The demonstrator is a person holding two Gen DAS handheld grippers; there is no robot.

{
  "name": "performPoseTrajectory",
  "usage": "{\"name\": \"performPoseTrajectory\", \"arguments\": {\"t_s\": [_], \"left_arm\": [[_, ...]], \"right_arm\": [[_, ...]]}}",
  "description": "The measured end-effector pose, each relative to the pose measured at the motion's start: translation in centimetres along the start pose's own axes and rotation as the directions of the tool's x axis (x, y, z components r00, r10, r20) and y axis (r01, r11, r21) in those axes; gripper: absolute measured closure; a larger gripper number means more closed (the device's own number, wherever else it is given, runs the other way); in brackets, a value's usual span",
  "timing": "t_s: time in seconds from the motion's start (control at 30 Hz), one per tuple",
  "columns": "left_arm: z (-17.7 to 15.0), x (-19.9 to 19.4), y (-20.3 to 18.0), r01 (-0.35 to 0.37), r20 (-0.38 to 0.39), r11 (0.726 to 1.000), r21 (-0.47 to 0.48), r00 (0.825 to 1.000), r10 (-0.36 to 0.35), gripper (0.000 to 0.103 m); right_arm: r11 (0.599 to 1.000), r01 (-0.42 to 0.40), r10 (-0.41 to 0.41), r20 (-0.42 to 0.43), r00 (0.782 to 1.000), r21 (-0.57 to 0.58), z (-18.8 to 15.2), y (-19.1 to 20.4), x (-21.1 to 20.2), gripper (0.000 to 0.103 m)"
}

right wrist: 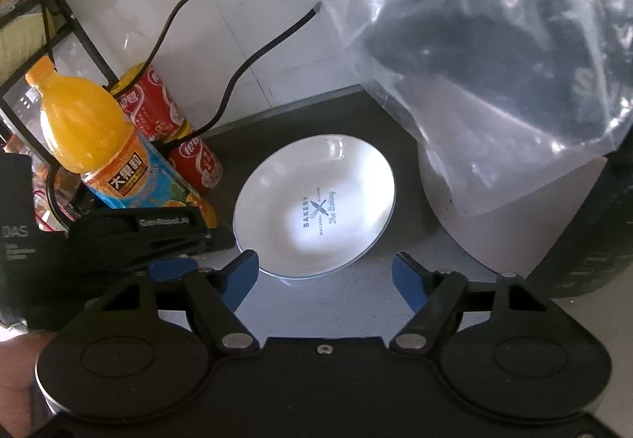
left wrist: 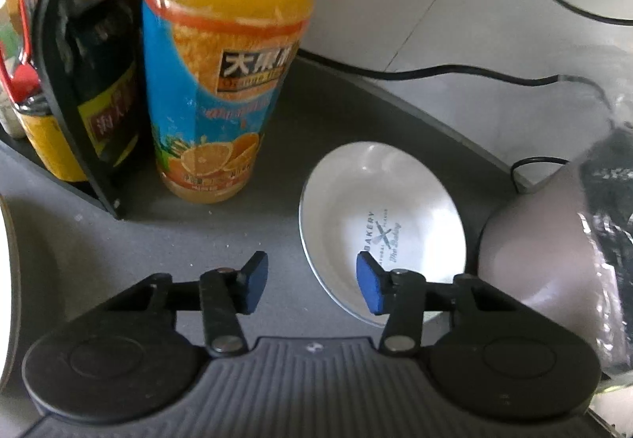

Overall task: Organize plates and bowls
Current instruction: 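Move both tools open toward the small white 'BAKERY' plate, then close both tools on the rim of the 'BAKERY' plate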

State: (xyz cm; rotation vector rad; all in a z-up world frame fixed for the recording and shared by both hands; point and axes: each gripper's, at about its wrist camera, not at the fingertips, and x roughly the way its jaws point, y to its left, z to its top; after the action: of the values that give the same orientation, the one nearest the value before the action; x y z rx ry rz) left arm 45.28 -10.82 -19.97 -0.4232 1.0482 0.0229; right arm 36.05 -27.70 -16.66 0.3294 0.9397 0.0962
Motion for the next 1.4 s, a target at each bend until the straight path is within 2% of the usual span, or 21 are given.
{"name": "performPoseTrajectory", "arguments": {"t_s": [0.37, 0.63, 0.77, 1.13, 1.4], "left_arm": [[-0.5, 4.3, -0.1, -0.035, -0.067, 0.999, 0.003, 0.997, 0.035, 0.068], [-0.7, 5.1, 0.8, 0.009, -0.08, 0.999, -0.038, 0.997, -0.012, 0.068], [-0.6, 5.4, 1.5, 0.029, -0.1, 0.997, -0.077, 0.994, -0.037, 0.071], [-0.9, 4.3, 1.4, 0.001, -0.108, 1.0, 0.0, 0.994, -0.001, 0.074], [-1.6, 3.3, 1.9, -0.038, -0.132, 0.998, 0.05, 0.99, 0.044, 0.074]], "right_arm": [[0.998, 0.038, -0.038, 0.005, 0.999, -0.047, -0.5, 0.5, 0.3, 0.031], [0.998, 0.051, -0.051, 0.001, 0.999, -0.034, -1.2, 0.1, 0.3, 0.031], [0.998, 0.064, -0.063, 0.002, 0.998, -0.028, -1.4, 0.0, 0.7, 0.031], [0.996, 0.083, -0.083, -0.022, 0.996, 0.019, -1.9, 0.4, 1.4, 0.031], [0.996, 0.064, -0.062, -0.042, 0.997, 0.055, -2.2, 0.8, 2.1, 0.031]]}}
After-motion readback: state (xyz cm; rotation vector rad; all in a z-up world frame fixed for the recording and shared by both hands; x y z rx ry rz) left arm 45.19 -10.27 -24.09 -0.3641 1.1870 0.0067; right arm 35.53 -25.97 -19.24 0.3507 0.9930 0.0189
